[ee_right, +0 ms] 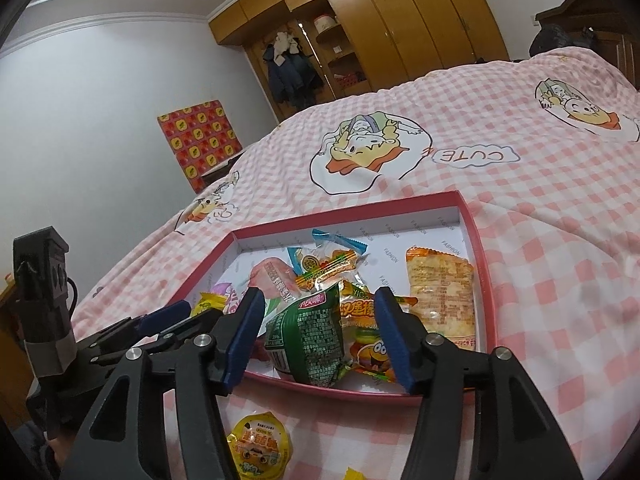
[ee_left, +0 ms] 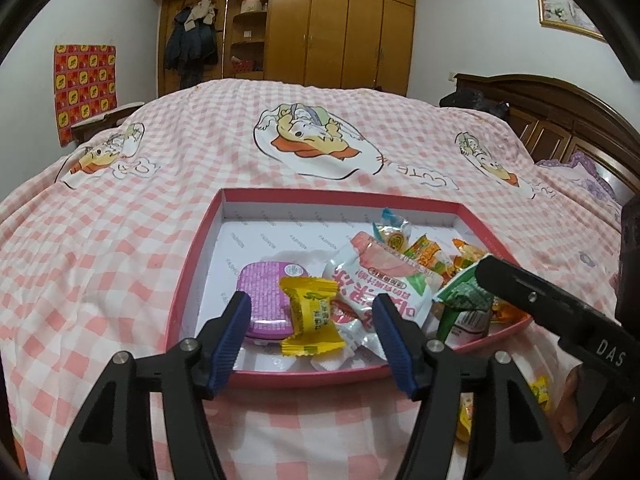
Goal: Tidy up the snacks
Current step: 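Open the left gripper over the box while the right gripper releases the green bag into it, then withdraw both open grippers from the box toward the snacks on the cover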
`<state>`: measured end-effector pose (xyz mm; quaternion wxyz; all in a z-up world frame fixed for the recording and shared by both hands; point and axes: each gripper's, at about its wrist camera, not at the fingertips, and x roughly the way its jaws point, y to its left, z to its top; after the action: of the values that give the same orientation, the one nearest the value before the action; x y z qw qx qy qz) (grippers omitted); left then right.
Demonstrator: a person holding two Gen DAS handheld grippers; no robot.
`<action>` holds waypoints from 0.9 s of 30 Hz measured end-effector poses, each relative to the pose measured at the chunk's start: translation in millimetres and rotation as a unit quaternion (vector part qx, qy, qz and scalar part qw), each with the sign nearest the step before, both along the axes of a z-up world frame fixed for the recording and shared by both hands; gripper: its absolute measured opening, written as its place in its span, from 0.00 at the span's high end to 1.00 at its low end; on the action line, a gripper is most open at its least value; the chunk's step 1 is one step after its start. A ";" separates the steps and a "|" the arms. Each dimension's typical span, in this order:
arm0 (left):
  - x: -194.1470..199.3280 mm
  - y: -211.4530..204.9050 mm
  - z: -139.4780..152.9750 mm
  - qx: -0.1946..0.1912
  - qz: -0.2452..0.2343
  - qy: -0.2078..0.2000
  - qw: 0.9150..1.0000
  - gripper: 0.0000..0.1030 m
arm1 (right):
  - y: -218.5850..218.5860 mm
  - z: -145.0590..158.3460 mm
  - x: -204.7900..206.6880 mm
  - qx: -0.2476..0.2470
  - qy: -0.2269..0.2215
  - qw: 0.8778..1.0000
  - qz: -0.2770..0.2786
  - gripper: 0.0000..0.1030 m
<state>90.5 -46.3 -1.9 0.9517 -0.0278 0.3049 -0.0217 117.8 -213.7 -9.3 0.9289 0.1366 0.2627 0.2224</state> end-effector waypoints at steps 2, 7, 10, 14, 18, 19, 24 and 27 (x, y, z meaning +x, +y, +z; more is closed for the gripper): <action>-3.2 -2.4 2.0 0.009 0.001 -0.009 1.000 0.32 | 0.8 0.1 -0.1 -0.001 -0.001 1.000 0.001 0.40; -9.9 -10.5 5.7 0.036 0.000 -0.028 0.999 0.26 | 1.2 1.6 -2.5 0.000 -0.008 1.000 0.008 0.32; -10.6 -13.7 5.5 0.043 -0.004 -0.030 0.999 0.25 | 1.1 2.0 -3.6 0.001 -0.010 1.000 0.008 0.29; -10.6 -12.9 5.1 0.042 -0.004 -0.028 0.999 0.25 | 1.0 2.0 -3.6 0.000 -0.009 1.000 0.008 0.28; -10.9 -12.0 5.2 0.037 -0.007 -0.027 0.999 0.25 | 0.8 2.1 -3.5 0.001 -0.010 1.000 0.008 0.28; -10.9 -11.6 5.2 0.037 -0.006 -0.027 0.999 0.25 | 0.6 2.4 -4.0 0.001 -0.011 1.000 0.008 0.28; -12.3 -15.9 5.7 0.054 -0.007 -0.003 0.998 0.25 | 2.5 2.4 -4.5 -0.003 -0.010 1.000 0.005 0.16; -16.2 -18.7 7.5 0.055 -0.010 0.007 0.998 0.25 | 7.5 4.4 -5.2 -0.016 -0.010 1.000 0.006 0.16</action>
<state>74.2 -65.0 5.6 0.9493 0.0275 0.3129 -0.0139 112.6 -206.1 -4.9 0.9323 0.1179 0.2580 0.2246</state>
